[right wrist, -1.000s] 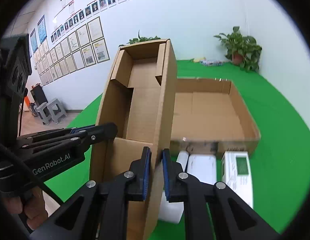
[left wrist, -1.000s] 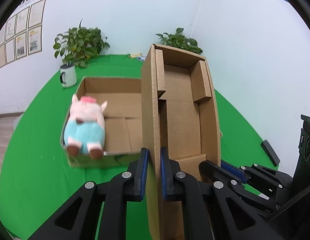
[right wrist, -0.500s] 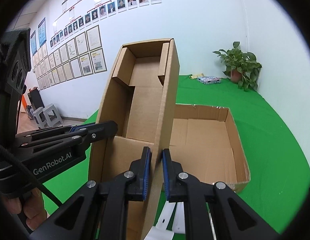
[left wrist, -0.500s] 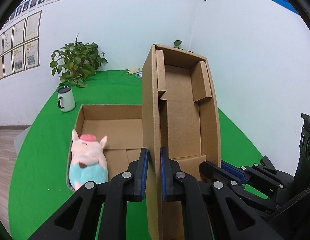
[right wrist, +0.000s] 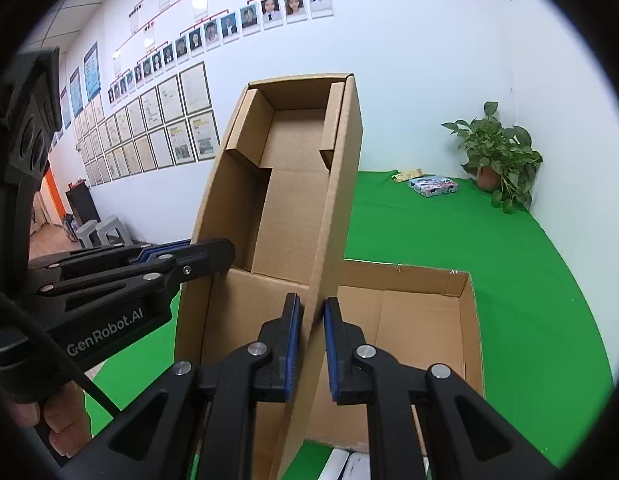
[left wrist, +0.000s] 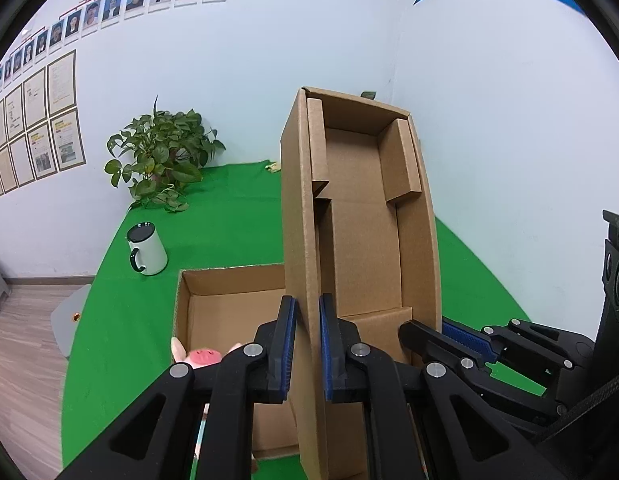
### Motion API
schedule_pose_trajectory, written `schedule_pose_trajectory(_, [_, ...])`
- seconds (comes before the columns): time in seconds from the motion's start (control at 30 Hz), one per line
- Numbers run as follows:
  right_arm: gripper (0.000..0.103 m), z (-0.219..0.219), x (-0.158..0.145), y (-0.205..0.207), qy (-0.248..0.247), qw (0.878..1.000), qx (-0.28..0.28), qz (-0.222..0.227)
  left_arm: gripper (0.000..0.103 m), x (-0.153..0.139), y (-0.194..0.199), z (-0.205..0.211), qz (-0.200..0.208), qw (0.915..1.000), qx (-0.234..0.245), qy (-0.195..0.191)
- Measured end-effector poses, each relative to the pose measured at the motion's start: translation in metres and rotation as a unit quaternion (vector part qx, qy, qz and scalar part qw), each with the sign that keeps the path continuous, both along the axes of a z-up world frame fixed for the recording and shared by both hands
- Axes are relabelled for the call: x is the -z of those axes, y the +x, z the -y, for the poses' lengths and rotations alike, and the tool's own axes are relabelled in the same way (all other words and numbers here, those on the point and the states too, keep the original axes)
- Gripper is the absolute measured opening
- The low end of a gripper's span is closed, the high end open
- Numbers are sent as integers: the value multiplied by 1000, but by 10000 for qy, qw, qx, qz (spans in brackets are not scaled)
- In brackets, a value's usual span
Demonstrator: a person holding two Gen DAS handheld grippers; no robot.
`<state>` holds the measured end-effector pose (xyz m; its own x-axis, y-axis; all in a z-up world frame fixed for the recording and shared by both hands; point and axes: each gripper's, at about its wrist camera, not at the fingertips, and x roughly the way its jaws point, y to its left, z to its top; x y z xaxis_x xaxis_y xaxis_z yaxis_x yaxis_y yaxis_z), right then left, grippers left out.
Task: Organize objects
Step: 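Carry the insert over the large box and lower it inside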
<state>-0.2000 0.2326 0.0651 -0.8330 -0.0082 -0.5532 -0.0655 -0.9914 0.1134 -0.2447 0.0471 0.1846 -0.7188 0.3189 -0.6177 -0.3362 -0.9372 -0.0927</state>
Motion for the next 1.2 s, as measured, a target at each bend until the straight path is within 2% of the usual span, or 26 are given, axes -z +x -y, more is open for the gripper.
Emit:
schedule_pose_trajectory(0.13, [11,-5,9,-20,-88,9997,-39,230,7,5,-31,-2,228,9997,-76,-97])
schedule_pose_trajectory(0.3, [11,-11,28,-44,-235,9984,-107,496,7,30,-60,-2,506,9983,-165,-230])
schedule_pose_trajectory(0.6, [11,-16,79,-83,-535,9930,-161,1037,6,117,-113,7,1080,9923,-283,-528])
schedule_pose_trajectory(0.8, [11,-25,123,-110,-750,9862,-160,1469,6,188,-149,9,1616,9836,-308,-735])
schedule_pose_trajectory(0.97, [11,-23,160,-123,-1053,9760,-181,1897,5,240,-170,11,2030,9729,-383,-1035])
schedule_pose_trajectory(1.2, [11,-19,189,-131,-1263,9652,-176,2282,6,297,-185,30,2770,9544,-516,-984])
